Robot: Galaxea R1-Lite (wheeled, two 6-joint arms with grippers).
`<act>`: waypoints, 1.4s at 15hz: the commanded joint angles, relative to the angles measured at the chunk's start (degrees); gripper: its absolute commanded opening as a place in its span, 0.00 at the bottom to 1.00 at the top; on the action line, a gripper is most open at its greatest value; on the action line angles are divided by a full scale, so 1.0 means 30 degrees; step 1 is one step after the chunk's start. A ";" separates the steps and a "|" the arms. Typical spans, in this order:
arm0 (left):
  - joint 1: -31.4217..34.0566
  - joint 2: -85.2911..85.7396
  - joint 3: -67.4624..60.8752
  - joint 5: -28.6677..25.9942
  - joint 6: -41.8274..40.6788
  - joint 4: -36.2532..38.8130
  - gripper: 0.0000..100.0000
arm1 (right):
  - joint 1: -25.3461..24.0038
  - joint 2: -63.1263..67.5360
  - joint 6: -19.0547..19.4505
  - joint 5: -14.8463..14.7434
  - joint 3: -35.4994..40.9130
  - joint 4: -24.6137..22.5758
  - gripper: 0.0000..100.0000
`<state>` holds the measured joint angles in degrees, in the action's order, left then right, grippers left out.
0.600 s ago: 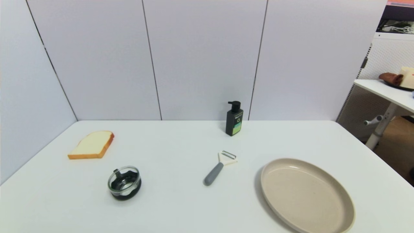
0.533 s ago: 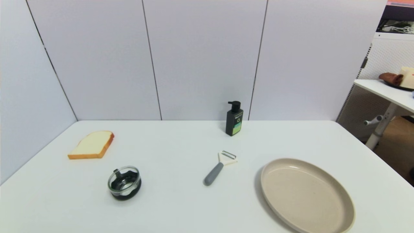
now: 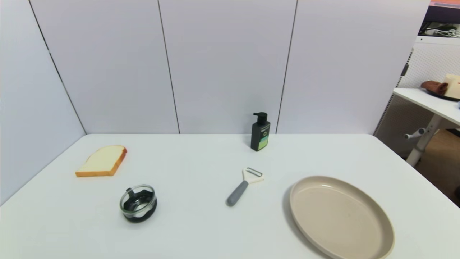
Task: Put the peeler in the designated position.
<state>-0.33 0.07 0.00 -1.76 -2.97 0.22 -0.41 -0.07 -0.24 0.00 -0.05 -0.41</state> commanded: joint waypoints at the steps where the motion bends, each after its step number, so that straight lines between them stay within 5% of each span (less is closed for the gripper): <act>1: -0.0007 -0.0024 0.0000 -0.0001 -0.0005 0.0015 1.00 | -0.0008 -0.0005 -0.0007 0.0000 -0.0013 -0.0008 1.00; 6: 0.0022 -0.0229 0.0000 -0.0030 -0.0210 -0.0073 1.00 | -0.0008 -0.0005 -0.0007 0.0000 0.0016 -0.0008 1.00; 9: -0.0095 -0.5356 0.2021 -0.0382 -0.1528 0.0982 1.00 | -0.0008 -0.0005 -0.0007 0.0000 -0.0013 -0.0008 1.00; 14: -0.1648 -1.4702 1.4531 -0.1114 -0.5454 -0.2446 1.00 | -0.0008 -0.0005 -0.0007 0.0000 -0.0013 -0.0008 1.00; 21: -0.9734 -2.4370 2.8389 -0.0733 -0.5337 -0.9477 1.00 | -0.0008 -0.0005 -0.0007 0.0000 0.0016 -0.0008 1.00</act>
<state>-16.53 -54.87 69.97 -4.22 -18.27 -17.94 -0.41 -0.07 -0.24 0.00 -0.07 -0.41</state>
